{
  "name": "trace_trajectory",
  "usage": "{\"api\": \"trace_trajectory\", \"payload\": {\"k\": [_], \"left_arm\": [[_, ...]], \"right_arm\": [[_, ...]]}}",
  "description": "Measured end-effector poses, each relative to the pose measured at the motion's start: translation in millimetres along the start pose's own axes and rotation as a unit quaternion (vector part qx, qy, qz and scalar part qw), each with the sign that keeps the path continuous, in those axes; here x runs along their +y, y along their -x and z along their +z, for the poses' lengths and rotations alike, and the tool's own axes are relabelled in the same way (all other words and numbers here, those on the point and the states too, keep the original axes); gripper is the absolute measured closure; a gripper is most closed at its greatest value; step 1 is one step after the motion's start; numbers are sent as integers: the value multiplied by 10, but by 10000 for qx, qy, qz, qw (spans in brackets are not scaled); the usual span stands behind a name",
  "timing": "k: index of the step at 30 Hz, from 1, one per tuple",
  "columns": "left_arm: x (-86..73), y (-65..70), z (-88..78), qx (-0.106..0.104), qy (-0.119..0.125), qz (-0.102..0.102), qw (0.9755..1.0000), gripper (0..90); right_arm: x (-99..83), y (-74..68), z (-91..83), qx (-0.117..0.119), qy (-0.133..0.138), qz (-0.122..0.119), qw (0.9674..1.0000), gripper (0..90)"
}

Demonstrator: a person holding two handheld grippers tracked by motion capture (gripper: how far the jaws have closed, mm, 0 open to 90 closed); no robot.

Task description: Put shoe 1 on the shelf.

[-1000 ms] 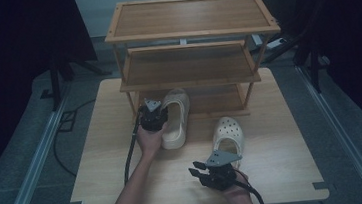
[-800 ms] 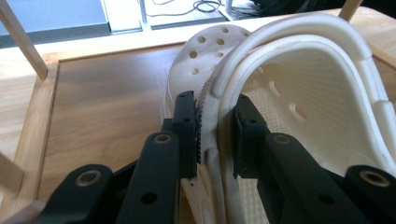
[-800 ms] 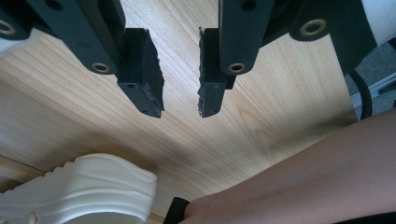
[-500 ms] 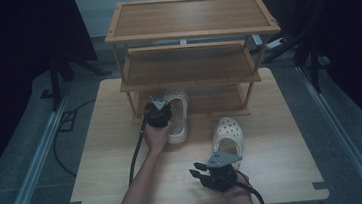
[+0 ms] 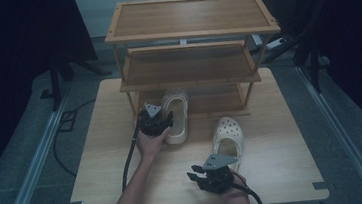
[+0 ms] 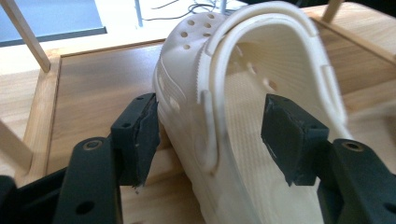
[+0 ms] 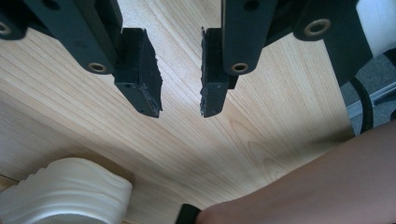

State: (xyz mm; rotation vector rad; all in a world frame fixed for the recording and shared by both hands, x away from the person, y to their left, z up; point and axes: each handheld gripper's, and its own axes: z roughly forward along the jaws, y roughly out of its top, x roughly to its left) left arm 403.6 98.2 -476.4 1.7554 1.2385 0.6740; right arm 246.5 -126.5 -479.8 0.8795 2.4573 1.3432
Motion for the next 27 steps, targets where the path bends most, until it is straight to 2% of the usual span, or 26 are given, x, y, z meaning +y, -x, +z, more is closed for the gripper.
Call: {"api": "trace_trajectory", "payload": {"k": [2,4,11,14,18,21,23,27], "left_arm": [[-26,-9,-91,-71,36,41,10000,382],[-54,-2,-183,-78,60,109,9999,445],[-152,29,-501,-313,-65,282,9991,778],[-192,61,-620,-446,-177,367,9982,865],[-247,135,-765,-667,-316,483,9961,897],[-330,217,-832,-864,-467,565,9936,900],[-409,268,-839,-1019,-631,626,9908,900],[-551,320,-770,-1109,-933,654,9873,900]], "right_arm": [[1,-4,2,8,-5,-10,10000,677],[-3,-6,4,-1,-9,-17,10000,675],[-7,7,-30,-51,35,3,10000,674],[1,8,-57,-39,75,27,10000,671],[5,17,-89,-60,119,50,9999,669],[8,33,-113,-73,152,75,9998,668],[9,42,-126,-66,154,87,9998,667],[10,42,-134,-92,186,93,9997,666]]}}
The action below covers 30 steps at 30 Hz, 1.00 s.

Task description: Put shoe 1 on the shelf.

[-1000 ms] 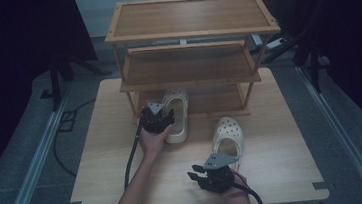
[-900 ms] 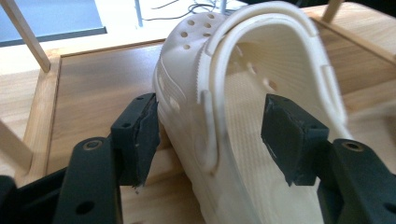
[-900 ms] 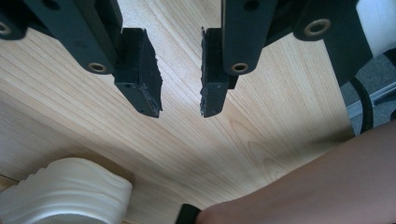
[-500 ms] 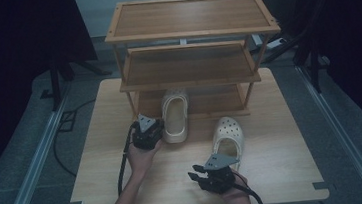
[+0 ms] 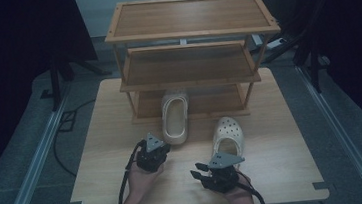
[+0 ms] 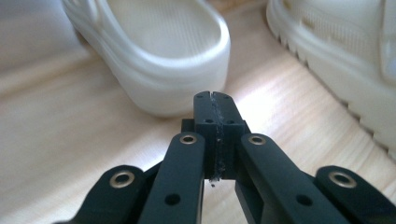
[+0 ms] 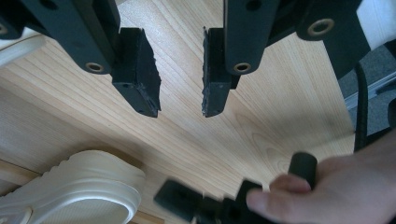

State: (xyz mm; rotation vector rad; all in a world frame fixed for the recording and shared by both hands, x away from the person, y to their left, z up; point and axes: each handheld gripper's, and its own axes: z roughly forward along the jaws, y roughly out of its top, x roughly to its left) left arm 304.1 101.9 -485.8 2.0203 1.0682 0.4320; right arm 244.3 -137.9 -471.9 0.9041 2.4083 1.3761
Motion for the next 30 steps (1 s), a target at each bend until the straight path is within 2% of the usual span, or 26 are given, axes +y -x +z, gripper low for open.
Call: {"api": "trace_trajectory", "payload": {"k": [2,8,12,16,18,19,22,30], "left_arm": [[-17,14,44,-14,-85,28,10000,900],[-7,50,148,51,-110,68,9999,891],[66,43,217,121,-78,134,9998,886],[122,-1,312,111,-130,89,9998,893],[149,-13,347,173,-96,104,9998,893],[164,-31,356,161,-48,52,9998,894],[237,-77,417,189,-111,-17,9998,895],[413,-124,650,322,-110,-24,9994,899]], "right_arm": [[2,-4,-1,2,-3,-8,10000,665],[-1,6,0,27,-32,-13,10000,663],[-6,5,9,26,-40,1,10000,659],[-11,2,16,37,-58,-6,10000,660],[-11,1,16,35,-54,-5,10000,660],[-12,2,17,38,-57,-2,10000,660],[-13,-8,23,47,-74,-8,10000,660],[-11,-18,20,53,-65,-23,10000,661]]}}
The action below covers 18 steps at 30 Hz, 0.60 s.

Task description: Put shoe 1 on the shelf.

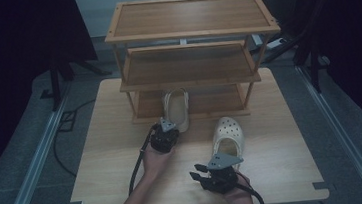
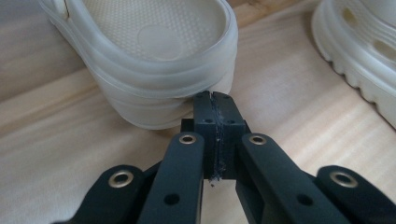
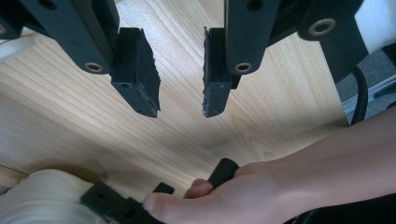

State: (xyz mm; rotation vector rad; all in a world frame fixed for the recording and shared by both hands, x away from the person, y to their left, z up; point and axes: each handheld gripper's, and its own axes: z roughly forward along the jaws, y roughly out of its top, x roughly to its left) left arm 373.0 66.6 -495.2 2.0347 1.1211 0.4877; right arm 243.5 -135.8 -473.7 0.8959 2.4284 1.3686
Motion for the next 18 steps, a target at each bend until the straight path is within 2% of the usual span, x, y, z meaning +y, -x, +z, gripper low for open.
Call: {"api": "trace_trajectory", "payload": {"k": [10,18], "left_arm": [[150,-33,211,187,64,-99,9998,900],[202,-42,304,258,134,-175,9994,897]], "right_arm": [[4,4,-15,4,10,-21,10000,663],[4,9,-20,-6,12,-16,10000,662]]}}
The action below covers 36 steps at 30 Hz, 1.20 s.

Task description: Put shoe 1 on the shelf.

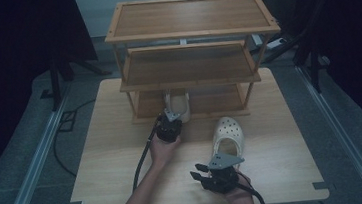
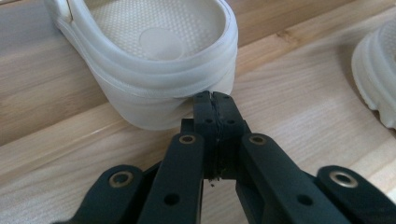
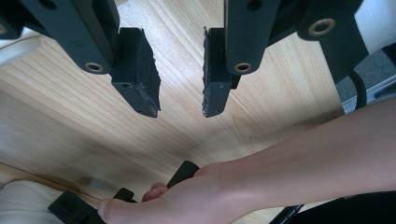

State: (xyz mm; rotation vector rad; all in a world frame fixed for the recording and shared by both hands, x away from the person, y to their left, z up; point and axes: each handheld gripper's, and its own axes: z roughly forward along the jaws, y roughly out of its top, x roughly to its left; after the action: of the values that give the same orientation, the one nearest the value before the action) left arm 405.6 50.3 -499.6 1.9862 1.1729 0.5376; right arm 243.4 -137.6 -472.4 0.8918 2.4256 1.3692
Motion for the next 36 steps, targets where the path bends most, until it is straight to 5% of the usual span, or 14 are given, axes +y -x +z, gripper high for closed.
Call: {"api": "trace_trajectory", "payload": {"k": [8,13,24,31,36], "left_arm": [[2,2,36,0,74,-158,9998,884],[-9,24,-36,-13,119,-56,9999,812],[-212,87,-560,-112,251,106,9996,571],[-419,-49,-956,-298,391,-261,9985,464],[-599,-70,-1114,-471,257,-278,9982,422]], "right_arm": [[0,-6,3,-3,-8,-5,10000,663],[2,12,-13,-35,21,19,10000,663],[24,48,-74,-51,85,13,9999,654],[22,87,-88,-106,87,50,9999,677],[24,96,-84,-132,67,56,9999,727]]}}
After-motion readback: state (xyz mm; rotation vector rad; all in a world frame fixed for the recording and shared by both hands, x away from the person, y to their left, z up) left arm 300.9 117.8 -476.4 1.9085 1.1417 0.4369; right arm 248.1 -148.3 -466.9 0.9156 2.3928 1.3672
